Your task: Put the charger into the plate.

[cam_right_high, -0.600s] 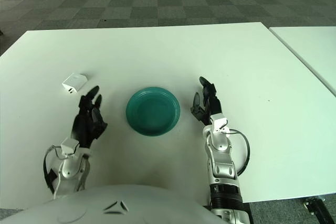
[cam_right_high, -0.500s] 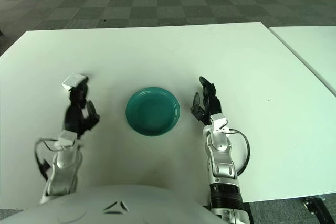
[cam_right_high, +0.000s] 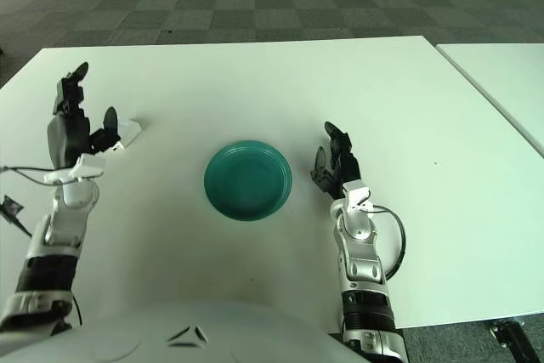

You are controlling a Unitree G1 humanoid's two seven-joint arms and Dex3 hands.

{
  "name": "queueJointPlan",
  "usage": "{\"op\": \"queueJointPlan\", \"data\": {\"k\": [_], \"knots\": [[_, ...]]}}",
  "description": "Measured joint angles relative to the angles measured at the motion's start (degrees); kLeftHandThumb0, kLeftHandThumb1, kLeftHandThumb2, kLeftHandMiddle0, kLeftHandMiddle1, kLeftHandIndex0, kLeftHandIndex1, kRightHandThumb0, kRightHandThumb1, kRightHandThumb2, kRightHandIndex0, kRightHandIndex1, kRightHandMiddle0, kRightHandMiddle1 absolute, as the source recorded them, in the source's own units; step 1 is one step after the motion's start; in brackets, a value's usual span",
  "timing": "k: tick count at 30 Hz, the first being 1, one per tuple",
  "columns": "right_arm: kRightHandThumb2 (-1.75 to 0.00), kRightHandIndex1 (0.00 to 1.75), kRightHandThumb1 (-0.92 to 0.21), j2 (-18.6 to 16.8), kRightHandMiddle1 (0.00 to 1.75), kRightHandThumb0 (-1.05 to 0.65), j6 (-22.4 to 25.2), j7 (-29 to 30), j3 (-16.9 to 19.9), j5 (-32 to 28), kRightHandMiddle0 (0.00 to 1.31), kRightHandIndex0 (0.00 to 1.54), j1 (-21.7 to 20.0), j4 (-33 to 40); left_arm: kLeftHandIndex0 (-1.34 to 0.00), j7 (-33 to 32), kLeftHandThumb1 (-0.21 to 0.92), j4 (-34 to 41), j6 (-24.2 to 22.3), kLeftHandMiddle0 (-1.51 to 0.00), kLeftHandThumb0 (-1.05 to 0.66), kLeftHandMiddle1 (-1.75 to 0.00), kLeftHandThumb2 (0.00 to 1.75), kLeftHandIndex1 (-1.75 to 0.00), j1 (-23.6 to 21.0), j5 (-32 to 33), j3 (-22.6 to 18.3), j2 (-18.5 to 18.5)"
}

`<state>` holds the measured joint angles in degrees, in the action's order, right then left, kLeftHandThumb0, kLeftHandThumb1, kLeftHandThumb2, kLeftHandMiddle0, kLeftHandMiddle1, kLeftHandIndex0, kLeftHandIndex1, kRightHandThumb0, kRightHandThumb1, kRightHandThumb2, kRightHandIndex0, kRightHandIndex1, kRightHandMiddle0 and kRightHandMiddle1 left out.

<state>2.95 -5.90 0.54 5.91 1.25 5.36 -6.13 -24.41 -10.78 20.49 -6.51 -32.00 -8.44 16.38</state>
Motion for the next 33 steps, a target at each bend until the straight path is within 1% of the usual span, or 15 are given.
{"op": "queueJointPlan", "data": {"k": [6,10,13,17,19,22,27,33], "knots": [[-0.87,0.01,-0.92,0.09,0.49,-0.97,-0.05,-0.01,0.01,-0.03,0.0,0.08,-0.22,-0.19,0.0,0.16,0.92,-7.79,-0.51,-0.29,-1.02,-0.01,0.65,-0.66,-3.64,-2.02,2.91,3.04],[-0.87,0.01,-0.92,0.19,0.49,-0.96,-0.14,-0.08,0.07,-0.11,0.0,0.08,-0.29,-0.45,0.0,-0.54,0.92,-11.46,-0.7,-0.28,-1.04,-0.01,0.65,-0.67,-6.3,-3.22,4.66,4.87],[-0.87,0.0,-0.92,0.34,0.5,-0.96,-0.29,-0.2,0.15,-0.13,0.0,0.08,-0.46,-0.81,0.0,-0.77,0.92,-14.41,-0.79,-0.26,-1.05,0.0,0.66,-0.74,-8.72,-4.26,6.35,6.43],[-0.86,0.0,-0.92,0.55,0.52,-0.96,-0.5,-0.33,0.34,-0.24,0.0,0.07,-0.89,-1.35,0.0,-0.14,0.92,-20.89,-0.9,-0.25,-1.05,0.0,0.67,-0.83,-13.05,-5.4,9.02,8.99],[-0.86,0.0,-0.92,0.64,0.52,-0.96,-0.64,-0.46,0.36,-0.29,0.0,0.07,-1.11,-1.58,0.0,0.15,0.92,-24.22,-1.01,-0.24,-1.05,0.0,0.67,-0.85,-15.15,-5.78,10.34,10.26],[-0.86,0.0,-0.92,0.67,0.52,-0.96,-0.85,-0.5,0.4,-0.34,0.0,0.07,-1.35,-1.89,0.0,0.65,0.92,-27.15,-1.24,-0.23,-1.05,0.0,0.67,-0.9,-17.16,-5.91,11.98,11.36],[-0.86,0.0,-0.92,0.89,0.52,-0.96,-1.69,-0.66,0.55,-0.36,0.0,0.07,-1.75,-2.88,0.0,4.7,0.92,-29.43,-2.96,-0.21,-1.05,0.0,0.66,-1.0,-19.02,-5.89,14.71,12.24],[-0.87,0.0,-0.92,1.18,0.53,-0.95,-3.3,-1.15,1.17,-0.58,0.0,0.07,-2.09,-4.48,-0.01,12.67,0.92,-31.71,-3.94,-0.21,-1.05,-0.01,0.67,-1.07,-20.23,-3.51,16.59,12.39]]}}
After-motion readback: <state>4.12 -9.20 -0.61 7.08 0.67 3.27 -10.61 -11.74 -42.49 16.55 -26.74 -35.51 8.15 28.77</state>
